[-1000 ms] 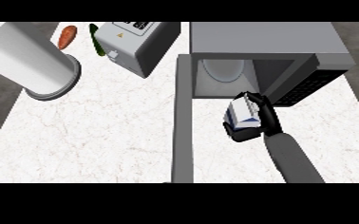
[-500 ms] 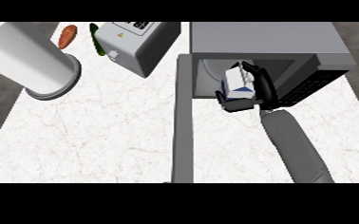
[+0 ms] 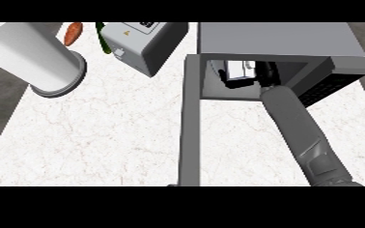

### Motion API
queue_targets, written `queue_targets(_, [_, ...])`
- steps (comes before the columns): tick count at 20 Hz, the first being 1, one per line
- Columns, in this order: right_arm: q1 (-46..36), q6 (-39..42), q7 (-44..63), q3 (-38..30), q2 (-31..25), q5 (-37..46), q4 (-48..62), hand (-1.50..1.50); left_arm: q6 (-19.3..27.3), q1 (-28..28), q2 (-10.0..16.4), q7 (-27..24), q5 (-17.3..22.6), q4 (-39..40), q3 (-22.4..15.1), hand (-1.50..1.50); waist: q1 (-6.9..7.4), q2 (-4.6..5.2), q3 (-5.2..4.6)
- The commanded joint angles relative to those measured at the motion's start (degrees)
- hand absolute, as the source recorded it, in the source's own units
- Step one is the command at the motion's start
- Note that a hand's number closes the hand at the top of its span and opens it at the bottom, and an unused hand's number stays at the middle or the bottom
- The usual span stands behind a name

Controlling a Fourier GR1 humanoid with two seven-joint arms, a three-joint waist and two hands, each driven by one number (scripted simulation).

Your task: Pick up the milk, place it into the microwave and close the microwave

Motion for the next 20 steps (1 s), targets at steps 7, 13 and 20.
queue_targets(7, [-10.7, -12.9, 2.7, -7.6, -1.9, -0.1, 16.0, 1.5, -1.2, -4.9, 2.1, 1.4, -1.1, 3.7, -0.4, -1.5, 3.3, 1.44, -0.09])
queue_targets(13, [-13.0, -18.1, 0.5, -10.3, -3.2, -1.0, 18.8, -1.5, 0.5, -9.6, 3.2, 1.0, -2.8, 5.5, 0.4, -1.5, 4.44, 2.29, -0.02])
queue_targets(20, [-14.2, -16.6, -0.5, -7.9, -3.0, 2.2, 24.1, -1.5, -0.3, -11.4, 4.0, 2.3, -5.0, 5.5, -1.4, -1.5, 4.85, 2.33, 0.0])
